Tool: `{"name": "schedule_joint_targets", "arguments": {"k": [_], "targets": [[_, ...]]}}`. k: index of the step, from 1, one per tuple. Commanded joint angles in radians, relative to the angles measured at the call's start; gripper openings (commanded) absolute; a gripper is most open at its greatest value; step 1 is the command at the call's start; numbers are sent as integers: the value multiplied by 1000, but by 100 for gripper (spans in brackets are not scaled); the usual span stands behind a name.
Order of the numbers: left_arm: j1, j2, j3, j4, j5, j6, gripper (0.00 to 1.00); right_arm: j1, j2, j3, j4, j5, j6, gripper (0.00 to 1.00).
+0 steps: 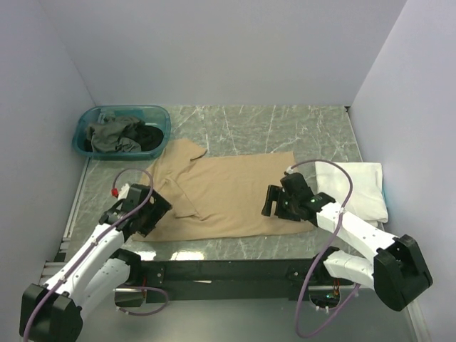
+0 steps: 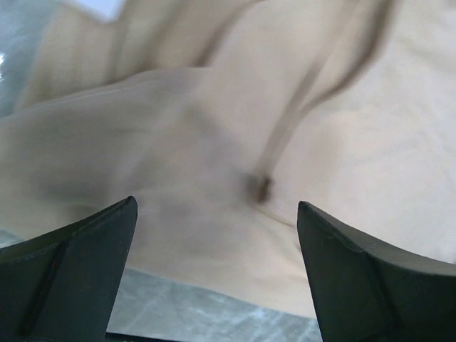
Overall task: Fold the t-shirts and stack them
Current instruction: Fold the tshirt
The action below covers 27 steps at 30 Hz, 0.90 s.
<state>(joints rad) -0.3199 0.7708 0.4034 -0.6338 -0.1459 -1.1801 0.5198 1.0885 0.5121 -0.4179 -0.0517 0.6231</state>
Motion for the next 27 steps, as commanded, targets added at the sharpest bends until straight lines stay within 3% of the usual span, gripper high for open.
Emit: {"name": "schedule_joint_targets", "arguments": {"k": [1,8,10,11,17,22,27], "targets": [[-21,31,121,14,19,53,100,6,-41,126,-44,50,-23,88],[-102,148,161,97,23,66,99,8,-70,128,-56,108,-3,88],[-111,203,167,106,19,73,93,6,-78,111,-58,116,3,88],[-116,218,170,109,14,74,83,5,-78,106,-59,118,3,88],[-136,309,155,201,49,83,52,5,-81,98,-68,138,1,88],[-146,367,155,200,34,89,40,3,-88,100,-78,153,4,88],[-148,384,153,187,13,88,38,0,-96,89,-87,168,7,88]]}}
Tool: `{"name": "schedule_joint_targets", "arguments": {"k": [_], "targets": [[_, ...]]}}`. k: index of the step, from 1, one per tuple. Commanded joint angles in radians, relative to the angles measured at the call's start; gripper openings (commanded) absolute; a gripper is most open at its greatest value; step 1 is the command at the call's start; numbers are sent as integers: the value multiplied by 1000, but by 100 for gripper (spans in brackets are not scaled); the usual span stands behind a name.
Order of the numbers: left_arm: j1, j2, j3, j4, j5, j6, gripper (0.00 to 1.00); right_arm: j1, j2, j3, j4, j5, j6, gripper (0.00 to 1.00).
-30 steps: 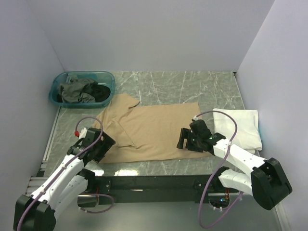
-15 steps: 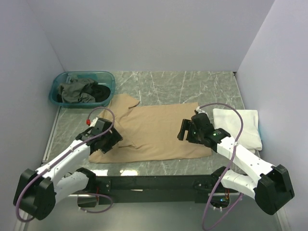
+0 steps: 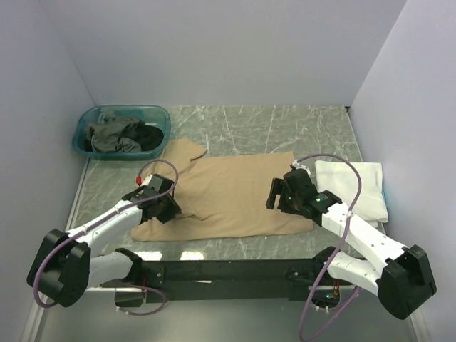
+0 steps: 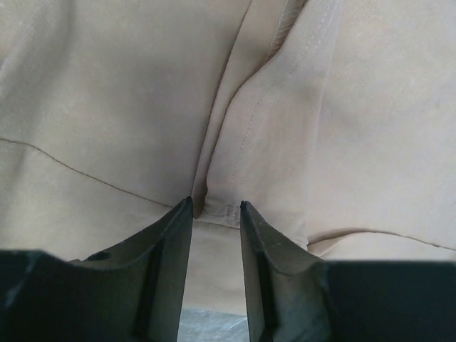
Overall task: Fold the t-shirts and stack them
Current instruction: Fold the tshirt
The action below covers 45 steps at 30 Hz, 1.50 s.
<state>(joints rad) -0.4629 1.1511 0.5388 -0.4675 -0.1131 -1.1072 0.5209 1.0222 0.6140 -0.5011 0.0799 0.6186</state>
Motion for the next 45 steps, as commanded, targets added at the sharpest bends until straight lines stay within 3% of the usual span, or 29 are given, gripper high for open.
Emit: {"name": "schedule_joint_targets", "arguments": {"k": [1,9,22,45], "targets": [[-5,7,18,23,-26,17,38,-2,-31,-13,-4,37,10,88],[-6,67,42,46,-25,50,1,-13,-53,-16,-23,66,9,88],[-20,25,118,50,-33,124,1,-25,-94,-23,-30,69,3,88],[-114,403,444,107,-39,351,1,-65,-106,-34,-30,77,-28,88]]}}
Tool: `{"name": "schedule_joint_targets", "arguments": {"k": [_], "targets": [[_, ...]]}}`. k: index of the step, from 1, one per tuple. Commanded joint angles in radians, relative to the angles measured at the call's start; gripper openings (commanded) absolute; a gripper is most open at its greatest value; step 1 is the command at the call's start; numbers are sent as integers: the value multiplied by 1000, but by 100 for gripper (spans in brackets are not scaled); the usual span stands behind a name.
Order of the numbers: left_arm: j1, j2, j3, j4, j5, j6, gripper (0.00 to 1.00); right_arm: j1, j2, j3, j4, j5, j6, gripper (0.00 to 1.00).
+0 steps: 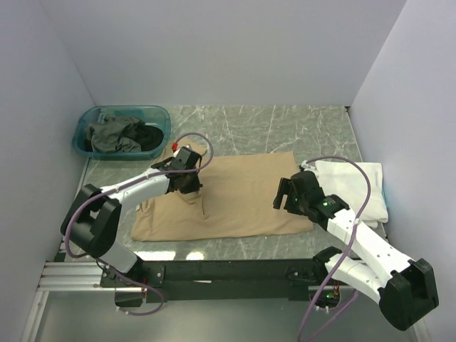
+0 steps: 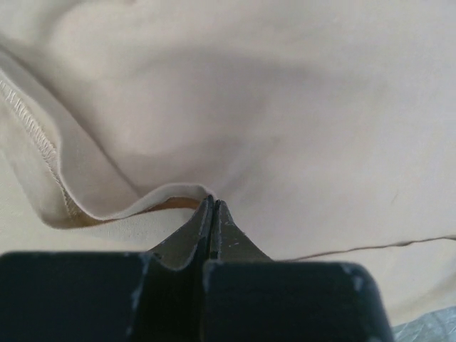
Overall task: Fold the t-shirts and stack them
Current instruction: Fold the tshirt
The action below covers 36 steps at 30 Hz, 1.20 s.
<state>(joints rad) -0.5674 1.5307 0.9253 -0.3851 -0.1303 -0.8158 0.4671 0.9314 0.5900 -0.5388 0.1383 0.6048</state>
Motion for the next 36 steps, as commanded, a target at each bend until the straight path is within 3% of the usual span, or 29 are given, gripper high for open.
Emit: {"name": "schedule_joint_targets", "arguments": {"k": [1,15,18,19,21,24,25,26,32,36], "targets": [[-12,34,75,26,-20,67,1,-12,-13,-10,10,17,-14,88],[-84,204,230,-17,-28,199,1,-33,18,-16,22,14,-33,88],[-100,236,262,-58,-58,204,16,-35,21,-16,25,11,-31,88],[-104,240,265,-64,-68,204,32,-36,23,-16,23,9,-31,88],[-109,233,262,-66,-65,204,45,-36,24,-18,28,6,-33,88],[-115,201,261,-66,-52,201,74,-38,27,-18,31,0,-37,88],[-121,189,260,-69,-52,198,90,-39,26,-16,34,-3,-39,88],[-121,159,259,-72,-63,193,99,-39,27,-16,40,-20,-45,88],[-123,-21,215,-97,-153,138,99,-38,11,-12,72,-86,-97,88],[-115,-174,81,-100,-218,28,99,21,15,-18,124,-164,-126,89]]}}
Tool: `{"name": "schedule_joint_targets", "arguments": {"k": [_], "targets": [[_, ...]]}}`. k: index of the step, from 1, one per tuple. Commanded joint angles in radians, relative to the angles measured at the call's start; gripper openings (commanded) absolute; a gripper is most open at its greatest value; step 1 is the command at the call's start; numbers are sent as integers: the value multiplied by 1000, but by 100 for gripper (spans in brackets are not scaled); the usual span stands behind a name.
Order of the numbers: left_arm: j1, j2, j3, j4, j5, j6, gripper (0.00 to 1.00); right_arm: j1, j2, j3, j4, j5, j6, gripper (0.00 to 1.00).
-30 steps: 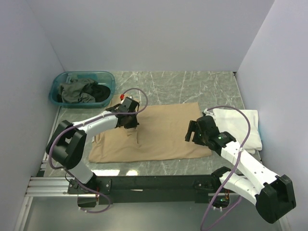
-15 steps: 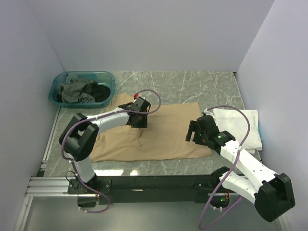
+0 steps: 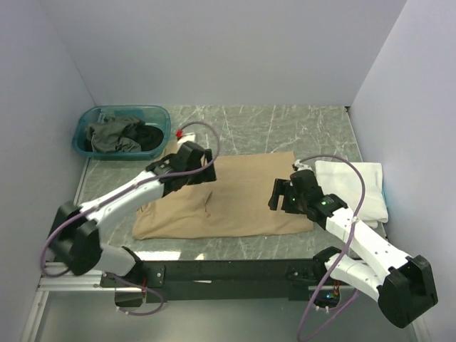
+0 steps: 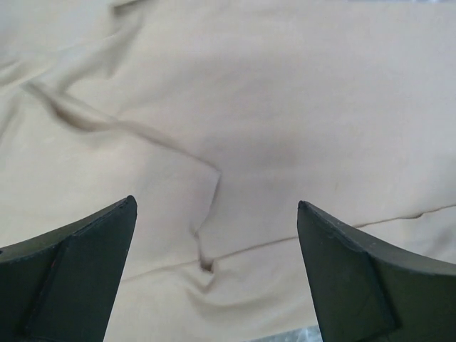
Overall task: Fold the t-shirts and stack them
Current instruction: Fold the tshirt
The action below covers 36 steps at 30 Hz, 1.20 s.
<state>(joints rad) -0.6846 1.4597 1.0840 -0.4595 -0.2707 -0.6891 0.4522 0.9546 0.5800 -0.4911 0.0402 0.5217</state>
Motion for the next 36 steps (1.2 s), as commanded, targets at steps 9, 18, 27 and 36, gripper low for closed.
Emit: {"name": "schedule_joint_targets", "arguments": {"k": [9,18,27,36], "targets": [[128,-252,-461,117,57,-300,99,256,216,11,193,-22,15,91],[129,-309,-619,27,123,-447,100,391,365,-12,145,90,136,91],[111,-584,-743,-174,228,-619,99,490,214,-137,25,47,294,91],[77,-690,-699,-347,236,-695,99,502,27,-117,-95,47,304,91]]}}
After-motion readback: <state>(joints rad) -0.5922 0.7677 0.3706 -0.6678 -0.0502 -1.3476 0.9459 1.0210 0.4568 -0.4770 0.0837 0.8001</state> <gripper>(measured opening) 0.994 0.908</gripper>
